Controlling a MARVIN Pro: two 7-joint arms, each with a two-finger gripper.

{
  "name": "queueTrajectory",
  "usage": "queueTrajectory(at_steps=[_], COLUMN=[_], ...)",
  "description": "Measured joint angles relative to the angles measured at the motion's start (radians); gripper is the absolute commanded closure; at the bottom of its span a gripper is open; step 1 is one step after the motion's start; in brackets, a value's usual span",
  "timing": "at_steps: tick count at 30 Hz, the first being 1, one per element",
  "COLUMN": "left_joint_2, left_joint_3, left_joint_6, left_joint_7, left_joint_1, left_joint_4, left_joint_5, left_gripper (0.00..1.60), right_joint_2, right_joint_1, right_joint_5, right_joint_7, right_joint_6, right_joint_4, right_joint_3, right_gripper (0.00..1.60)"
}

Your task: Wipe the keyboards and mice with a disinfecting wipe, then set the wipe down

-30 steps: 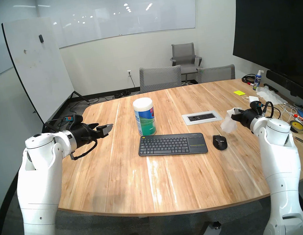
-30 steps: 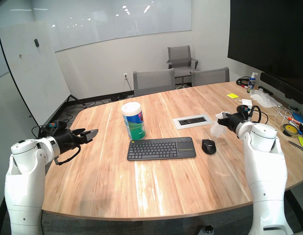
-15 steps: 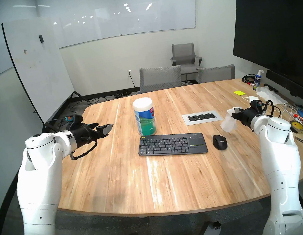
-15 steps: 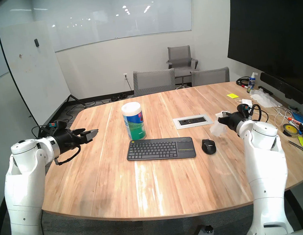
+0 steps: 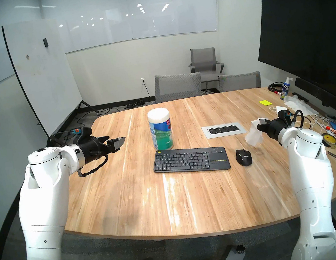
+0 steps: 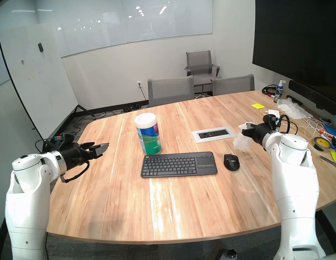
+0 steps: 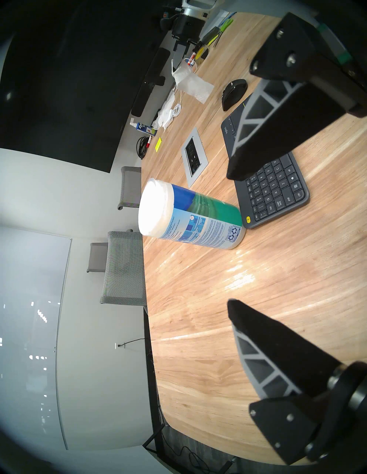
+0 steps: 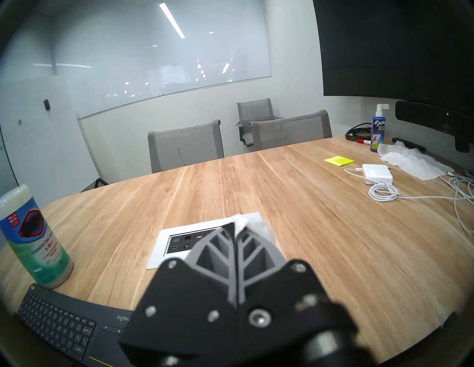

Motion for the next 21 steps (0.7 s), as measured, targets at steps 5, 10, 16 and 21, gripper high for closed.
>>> queueTrajectory(at_steps=[5, 10, 16, 21], left_joint_2=[0.0, 0.0, 0.0, 0.0], left_joint_3=[0.0, 0.0, 0.0, 0.0], left_joint_6=[0.0, 0.0, 0.0, 0.0], left_joint_7=[0.0, 0.0, 0.0, 0.0], left_joint_1=[0.0, 0.0, 0.0, 0.0], left_joint_4=[0.0, 0.0, 0.0, 0.0], left_joint_5=[0.0, 0.0, 0.0, 0.0], left_gripper=[0.0, 0.0, 0.0, 0.0], right_joint_2=[0.001, 0.002, 0.002, 0.002], right_joint_1=[0.0, 0.0, 0.0, 0.001], right_joint_5=[0.003, 0.003, 0.003, 0.003], right_joint_7=[0.008, 0.013, 0.015, 0.017], right_joint_6=[0.029, 0.049, 0.056, 0.054], right_joint_4=[-0.001, -0.001, -0.001, -0.001], right_joint_3=[0.002, 0.003, 0.005, 0.006], right_gripper=[1.6, 1.6, 1.6, 1.6])
